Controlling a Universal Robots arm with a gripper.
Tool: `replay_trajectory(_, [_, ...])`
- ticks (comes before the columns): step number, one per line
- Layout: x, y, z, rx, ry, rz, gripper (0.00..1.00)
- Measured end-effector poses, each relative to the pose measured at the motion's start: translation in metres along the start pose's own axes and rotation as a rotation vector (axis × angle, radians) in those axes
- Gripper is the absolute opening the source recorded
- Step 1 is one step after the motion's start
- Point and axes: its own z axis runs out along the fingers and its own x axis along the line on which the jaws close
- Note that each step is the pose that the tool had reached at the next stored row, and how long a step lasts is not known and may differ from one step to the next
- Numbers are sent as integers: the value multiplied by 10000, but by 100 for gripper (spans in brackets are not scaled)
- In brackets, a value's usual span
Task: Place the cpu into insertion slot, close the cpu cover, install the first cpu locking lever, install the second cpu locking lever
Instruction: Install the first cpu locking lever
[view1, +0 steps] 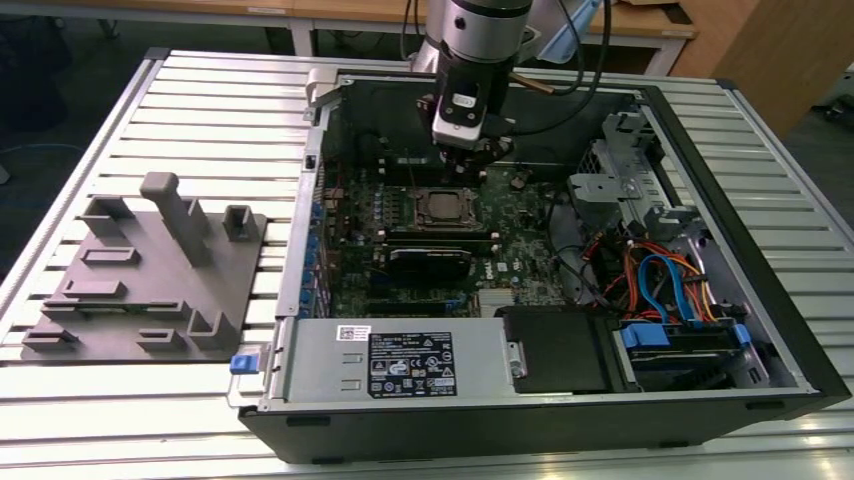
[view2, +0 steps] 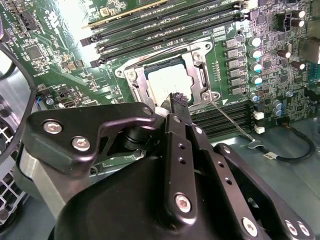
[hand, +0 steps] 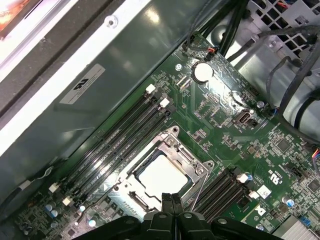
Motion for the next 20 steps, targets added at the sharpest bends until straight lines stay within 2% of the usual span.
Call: replay_trajectory(20, [0, 0, 0, 5, -10, -417, 11])
